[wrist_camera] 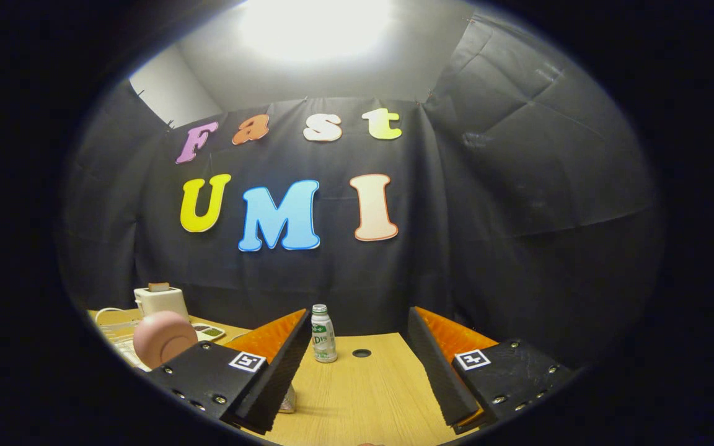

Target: Take the plate from the dish rack, then take the spoon from the basket and place it into the plate.

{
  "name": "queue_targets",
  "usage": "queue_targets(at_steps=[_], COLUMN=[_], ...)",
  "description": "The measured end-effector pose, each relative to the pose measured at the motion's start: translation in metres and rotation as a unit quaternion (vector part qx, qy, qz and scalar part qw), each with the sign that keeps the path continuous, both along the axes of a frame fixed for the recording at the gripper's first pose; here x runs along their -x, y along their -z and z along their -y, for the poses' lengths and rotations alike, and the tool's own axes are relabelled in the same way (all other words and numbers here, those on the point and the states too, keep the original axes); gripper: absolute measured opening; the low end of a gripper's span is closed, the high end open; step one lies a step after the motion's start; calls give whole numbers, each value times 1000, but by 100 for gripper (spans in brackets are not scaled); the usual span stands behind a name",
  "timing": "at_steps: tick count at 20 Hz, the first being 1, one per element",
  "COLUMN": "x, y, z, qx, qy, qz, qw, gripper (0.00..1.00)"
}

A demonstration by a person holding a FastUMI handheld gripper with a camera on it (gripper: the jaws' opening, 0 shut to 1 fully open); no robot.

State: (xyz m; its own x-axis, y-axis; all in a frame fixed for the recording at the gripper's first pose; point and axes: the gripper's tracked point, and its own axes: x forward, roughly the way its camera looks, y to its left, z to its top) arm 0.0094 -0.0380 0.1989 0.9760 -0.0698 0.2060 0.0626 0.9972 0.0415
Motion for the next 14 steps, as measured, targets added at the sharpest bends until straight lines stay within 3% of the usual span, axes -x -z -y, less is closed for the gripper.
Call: queue_targets(at_steps=[6, 10, 14], x=[26, 36, 42], y=[-44, -38, -23], z=[-30, -58, -106], qx=[14, 14, -8], qy=[-37, -52, -93], qz=[28, 17, -24], qw=[999, 998, 995], gripper=[95, 95, 95])
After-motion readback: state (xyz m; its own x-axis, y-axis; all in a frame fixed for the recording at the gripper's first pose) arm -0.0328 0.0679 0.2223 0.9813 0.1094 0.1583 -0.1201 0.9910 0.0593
